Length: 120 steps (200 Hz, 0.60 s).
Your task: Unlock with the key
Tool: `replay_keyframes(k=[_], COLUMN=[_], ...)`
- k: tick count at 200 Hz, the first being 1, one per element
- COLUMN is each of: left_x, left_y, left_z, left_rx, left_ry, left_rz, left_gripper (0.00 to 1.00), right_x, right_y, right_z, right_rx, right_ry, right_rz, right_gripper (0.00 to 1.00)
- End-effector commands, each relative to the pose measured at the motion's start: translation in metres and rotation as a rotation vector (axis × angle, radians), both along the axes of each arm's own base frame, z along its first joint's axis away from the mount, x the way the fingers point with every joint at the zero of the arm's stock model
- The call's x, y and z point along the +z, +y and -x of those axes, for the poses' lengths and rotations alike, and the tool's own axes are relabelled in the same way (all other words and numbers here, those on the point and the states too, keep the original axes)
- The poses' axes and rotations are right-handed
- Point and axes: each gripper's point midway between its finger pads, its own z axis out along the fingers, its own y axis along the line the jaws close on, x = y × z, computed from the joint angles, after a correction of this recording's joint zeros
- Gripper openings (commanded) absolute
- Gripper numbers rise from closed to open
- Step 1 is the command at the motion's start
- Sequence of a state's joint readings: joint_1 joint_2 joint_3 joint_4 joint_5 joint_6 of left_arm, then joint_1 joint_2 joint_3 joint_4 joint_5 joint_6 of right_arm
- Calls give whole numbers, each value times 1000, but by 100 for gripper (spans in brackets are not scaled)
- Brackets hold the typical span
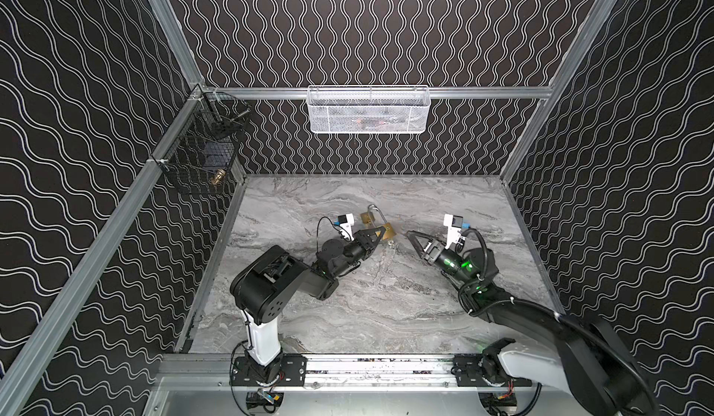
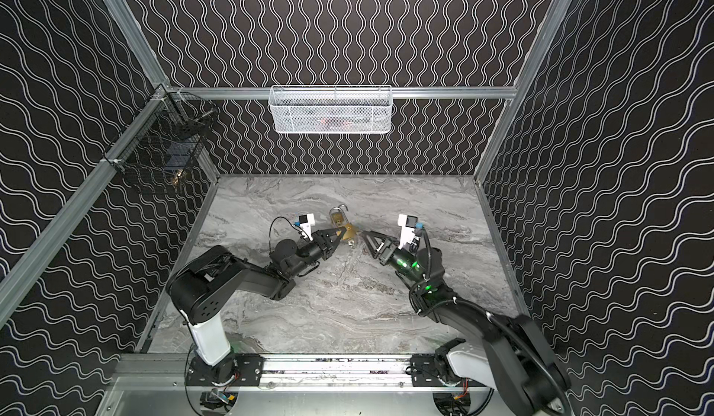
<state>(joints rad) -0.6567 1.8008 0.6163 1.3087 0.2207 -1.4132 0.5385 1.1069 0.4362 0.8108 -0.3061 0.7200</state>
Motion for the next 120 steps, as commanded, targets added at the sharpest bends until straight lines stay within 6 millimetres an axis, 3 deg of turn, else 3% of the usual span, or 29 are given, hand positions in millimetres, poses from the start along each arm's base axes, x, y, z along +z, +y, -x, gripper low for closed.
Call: replay_keyframes(k=[1, 26, 51, 120], left_x=[0, -8, -11, 26], left_y=[2, 6, 11, 1], left_z=[-1, 1, 3, 15], left_rx=[13, 13, -9, 9], left_ry=[7, 30, 26, -79], left_rz=[-103, -354, -540, -628], left_gripper=[0, 0, 0, 0], right_x=[-67, -66, -61, -61], right_y=[-24, -38, -38, 16], right_z=[-5, -7, -4, 7], right_rx=[-159, -241, -290, -224], right_ry=[82, 61, 22, -72], right_rz=[423, 579, 669, 803], right_gripper=[61, 61, 60, 56])
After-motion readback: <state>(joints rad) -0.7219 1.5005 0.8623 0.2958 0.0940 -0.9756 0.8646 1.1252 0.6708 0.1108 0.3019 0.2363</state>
